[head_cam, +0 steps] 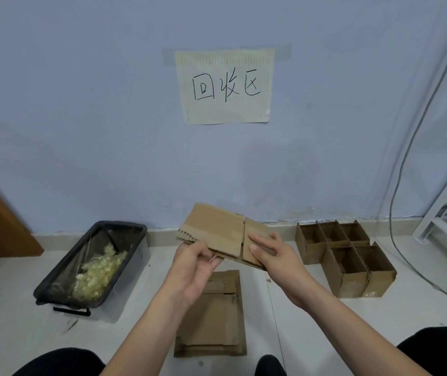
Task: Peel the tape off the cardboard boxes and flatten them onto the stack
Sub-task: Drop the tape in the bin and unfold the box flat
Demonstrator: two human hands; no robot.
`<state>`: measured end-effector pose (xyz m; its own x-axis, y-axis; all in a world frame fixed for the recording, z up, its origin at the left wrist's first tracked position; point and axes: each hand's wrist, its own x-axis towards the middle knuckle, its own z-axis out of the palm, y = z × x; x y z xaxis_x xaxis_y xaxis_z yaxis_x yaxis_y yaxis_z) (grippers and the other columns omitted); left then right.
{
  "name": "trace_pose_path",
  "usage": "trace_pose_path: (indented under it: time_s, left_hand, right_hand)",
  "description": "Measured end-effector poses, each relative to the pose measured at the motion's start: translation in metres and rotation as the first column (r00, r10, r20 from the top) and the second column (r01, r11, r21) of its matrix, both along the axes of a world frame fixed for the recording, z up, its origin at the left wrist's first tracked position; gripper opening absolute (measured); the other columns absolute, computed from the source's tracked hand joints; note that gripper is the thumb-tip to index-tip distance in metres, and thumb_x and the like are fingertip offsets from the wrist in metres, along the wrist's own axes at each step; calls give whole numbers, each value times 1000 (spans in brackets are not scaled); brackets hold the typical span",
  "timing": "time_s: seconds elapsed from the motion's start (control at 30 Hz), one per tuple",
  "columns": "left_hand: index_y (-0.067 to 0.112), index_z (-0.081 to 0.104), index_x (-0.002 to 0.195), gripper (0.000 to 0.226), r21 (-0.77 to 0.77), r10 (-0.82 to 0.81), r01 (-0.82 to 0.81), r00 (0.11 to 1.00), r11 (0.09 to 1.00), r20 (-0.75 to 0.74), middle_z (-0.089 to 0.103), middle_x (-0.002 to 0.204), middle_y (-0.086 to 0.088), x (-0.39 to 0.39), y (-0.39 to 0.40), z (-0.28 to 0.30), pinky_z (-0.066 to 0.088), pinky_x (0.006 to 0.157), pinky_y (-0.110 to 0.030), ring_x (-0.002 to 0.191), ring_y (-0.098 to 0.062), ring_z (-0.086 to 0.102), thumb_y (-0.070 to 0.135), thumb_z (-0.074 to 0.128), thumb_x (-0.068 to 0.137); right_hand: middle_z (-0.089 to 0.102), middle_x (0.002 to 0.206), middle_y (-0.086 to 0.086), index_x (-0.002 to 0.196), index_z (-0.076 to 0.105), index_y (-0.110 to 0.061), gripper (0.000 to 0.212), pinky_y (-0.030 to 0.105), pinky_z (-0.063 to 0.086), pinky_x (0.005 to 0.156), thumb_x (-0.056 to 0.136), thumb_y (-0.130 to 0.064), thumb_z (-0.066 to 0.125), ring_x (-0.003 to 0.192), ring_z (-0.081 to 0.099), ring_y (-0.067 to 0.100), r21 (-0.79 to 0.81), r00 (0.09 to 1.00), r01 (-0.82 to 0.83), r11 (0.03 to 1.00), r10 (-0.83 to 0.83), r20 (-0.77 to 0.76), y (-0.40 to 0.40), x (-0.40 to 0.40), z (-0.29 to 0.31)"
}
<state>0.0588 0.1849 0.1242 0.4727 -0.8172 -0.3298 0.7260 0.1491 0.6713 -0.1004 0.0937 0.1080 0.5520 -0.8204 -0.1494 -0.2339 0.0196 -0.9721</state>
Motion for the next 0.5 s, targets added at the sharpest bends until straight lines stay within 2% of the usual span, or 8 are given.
trace_pose_path:
  time_s: [0.1, 0.2, 0.23, 0.3, 0.37, 0.4, 0.47, 0.5]
  left_hand:
    - [4, 64, 112, 18, 17, 10, -10, 999, 1000, -47, 74, 108, -15, -2, -1, -1, 56, 91, -48, 101, -30, 70, -1, 50, 100]
    - [6, 60, 124, 21, 79, 115, -102, 976, 992, -186, 69, 123, -19, 4, -7, -15, 54, 88, -46, 106, -31, 69, 11, 53, 104]
    - [5, 59, 126, 24, 91, 124, -107, 972, 990, -199, 69, 124, -20, 7, -8, -18, 55, 86, -45, 106, -31, 69, 10, 54, 104]
    - [1, 58, 130, 31, 144, 128, -110, 984, 983, -122, 69, 122, -21, 14, -8, -23, 57, 83, -42, 106, -31, 69, 3, 60, 99]
    - [3, 48, 142, 54, 261, 138, -173, 979, 950, 147, 67, 125, -19, 25, -4, -28, 56, 92, -44, 111, -31, 67, -3, 68, 91]
    - [10, 41, 148, 70, 325, 137, -265, 921, 908, 365, 63, 131, -16, 32, -1, -30, 52, 100, -46, 118, -31, 62, -1, 73, 88]
    - [25, 28, 155, 94, 323, 33, -443, 629, 836, 777, 48, 150, -9, 48, 6, -29, 41, 113, -45, 137, -25, 47, 10, 84, 81]
    - [29, 26, 157, 100, 278, -33, -464, 469, 841, 882, 40, 157, -5, 54, 8, -25, 37, 116, -45, 144, -22, 39, 18, 87, 78]
  right_hand:
    - [26, 159, -10, 140, 55, -30, 51, 26, 44, 100, 92, -22, 70, 136, 39, 7, 57, 991, 83, 995, -88, 96, -2, -2, -4]
    - [52, 142, 4, 153, 31, -26, 83, 39, 55, 97, 86, -8, 76, 117, 64, 21, 313, 938, 158, 937, -241, 248, -8, -1, -7]
    - [62, 132, 10, 153, 33, -16, 78, 42, 57, 92, 87, -6, 74, 109, 69, 26, 394, 931, 143, 908, -259, 259, -10, -2, -6]
    - [73, 113, 13, 139, 51, 0, 52, 39, 60, 82, 91, -7, 70, 98, 73, 27, 429, 953, 120, 895, -224, 202, -15, -4, -4]
    - [74, 109, 12, 129, 60, -3, 38, 40, 61, 79, 92, -7, 69, 96, 73, 27, 384, 961, 164, 909, -236, 147, -20, -8, -4]
    - [74, 108, 12, 126, 62, -6, 36, 40, 61, 79, 91, -6, 69, 95, 73, 26, 344, 957, 197, 918, -257, 138, -24, -11, -3]
    - [76, 103, 10, 119, 66, -8, 30, 37, 62, 75, 90, -4, 70, 90, 75, 24, 221, 958, 227, 948, -258, 122, -30, -18, 3]
    - [77, 97, 8, 115, 68, -8, 26, 35, 62, 73, 90, -4, 71, 87, 75, 23, 160, 966, 215, 963, -234, 109, -32, -22, 6]
